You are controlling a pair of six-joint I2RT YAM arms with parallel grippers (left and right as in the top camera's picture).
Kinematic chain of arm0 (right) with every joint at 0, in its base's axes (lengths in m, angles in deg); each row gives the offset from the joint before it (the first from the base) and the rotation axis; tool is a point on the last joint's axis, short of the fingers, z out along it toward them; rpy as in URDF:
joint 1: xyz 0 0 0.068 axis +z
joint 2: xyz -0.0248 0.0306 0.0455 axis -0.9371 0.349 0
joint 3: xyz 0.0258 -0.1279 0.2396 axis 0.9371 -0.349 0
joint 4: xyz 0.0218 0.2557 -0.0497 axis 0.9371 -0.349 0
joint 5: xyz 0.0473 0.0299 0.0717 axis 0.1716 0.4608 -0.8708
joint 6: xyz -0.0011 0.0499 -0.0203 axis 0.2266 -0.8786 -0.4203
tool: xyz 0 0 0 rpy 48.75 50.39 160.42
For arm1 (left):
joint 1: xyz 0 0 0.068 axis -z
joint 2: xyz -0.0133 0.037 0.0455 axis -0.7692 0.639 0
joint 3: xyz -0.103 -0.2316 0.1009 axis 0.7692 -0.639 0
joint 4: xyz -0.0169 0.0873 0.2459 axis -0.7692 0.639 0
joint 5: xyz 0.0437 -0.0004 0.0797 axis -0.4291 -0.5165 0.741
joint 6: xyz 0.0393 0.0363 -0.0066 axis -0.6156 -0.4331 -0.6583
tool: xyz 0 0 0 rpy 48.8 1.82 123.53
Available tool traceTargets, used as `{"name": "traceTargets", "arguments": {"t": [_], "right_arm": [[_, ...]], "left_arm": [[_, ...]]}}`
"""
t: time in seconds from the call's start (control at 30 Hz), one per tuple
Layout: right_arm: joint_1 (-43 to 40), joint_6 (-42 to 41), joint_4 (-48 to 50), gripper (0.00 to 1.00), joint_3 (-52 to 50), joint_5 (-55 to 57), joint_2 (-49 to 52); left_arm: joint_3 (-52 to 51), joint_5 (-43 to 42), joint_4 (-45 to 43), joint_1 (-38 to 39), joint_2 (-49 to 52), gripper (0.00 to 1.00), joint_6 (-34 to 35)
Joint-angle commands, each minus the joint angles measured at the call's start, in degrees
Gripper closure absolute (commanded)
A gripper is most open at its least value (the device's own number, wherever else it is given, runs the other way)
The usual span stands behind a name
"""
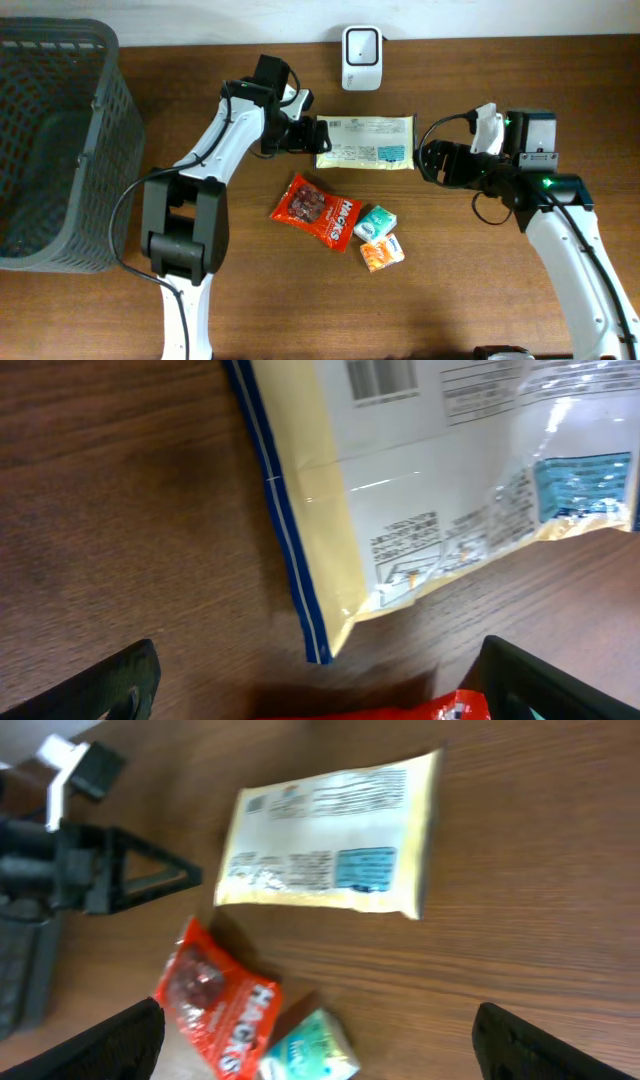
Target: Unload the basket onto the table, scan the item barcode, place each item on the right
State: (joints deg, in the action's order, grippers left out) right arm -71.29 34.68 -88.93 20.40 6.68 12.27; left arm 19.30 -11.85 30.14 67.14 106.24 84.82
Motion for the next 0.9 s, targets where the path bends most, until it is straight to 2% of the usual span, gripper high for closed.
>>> {"name": "traceTargets", "arguments": {"t": [0.0,0.1,0.23,0.3,0.47,0.57,0.73,0.8,0.83,0.87], "right_arm": [[-4.26,-0.44,-0.87,0.02,0.63,7.52,-0.57],[-8.96,-0.42,-1.81,0.02,0.63,7.28,-0.57],[-10.80,-0.42,-2.34,0.02,0.61,7.28,-0.57],[-10.69,-0.42,-2.32,0.02,0.61,7.28,-0.57],[-10.69,-0.42,-2.34,0.02,0.61,7.30,-0.57],[-10.69,-0.42,-2.34,0.02,0.61,7.30,-0.57],[-10.69,-0.42,-2.32,0.02,0.61,7.30,-0.57],[-10.69,-0.42,-2.34,0.02,0.61,7.30,-0.57],[-10.69,-0.42,-2.34,0.02,0.61,7.30,-0.57],[-10.69,-0.42,-2.34,0.02,0.61,7.30,-0.57]], "left_arm": [[-0.35,1.84,0.81,-0.09,2.95,0.01,0.92],[-0.35,1.03,0.22,0.26,4.17,0.02,0.94],[-0.35,0.07,-2.08,1.88,5.97,0.04,0.92],[-0.35,0.04,-2.97,2.54,6.47,0.13,0.96],[-0.35,-3.10,-4.39,4.17,6.67,0.16,0.94],[-0.35,-1.90,-5.73,5.14,6.93,0.27,0.98],[-0.35,2.84,-9.73,5.86,8.31,0.28,8.00],[-0.35,3.10,-10.60,5.86,9.22,0.28,8.50],[-0.35,3.13,-10.82,5.86,9.86,0.32,8.48],[-0.35,3.17,-10.99,5.86,10.23,0.41,8.48]]}}
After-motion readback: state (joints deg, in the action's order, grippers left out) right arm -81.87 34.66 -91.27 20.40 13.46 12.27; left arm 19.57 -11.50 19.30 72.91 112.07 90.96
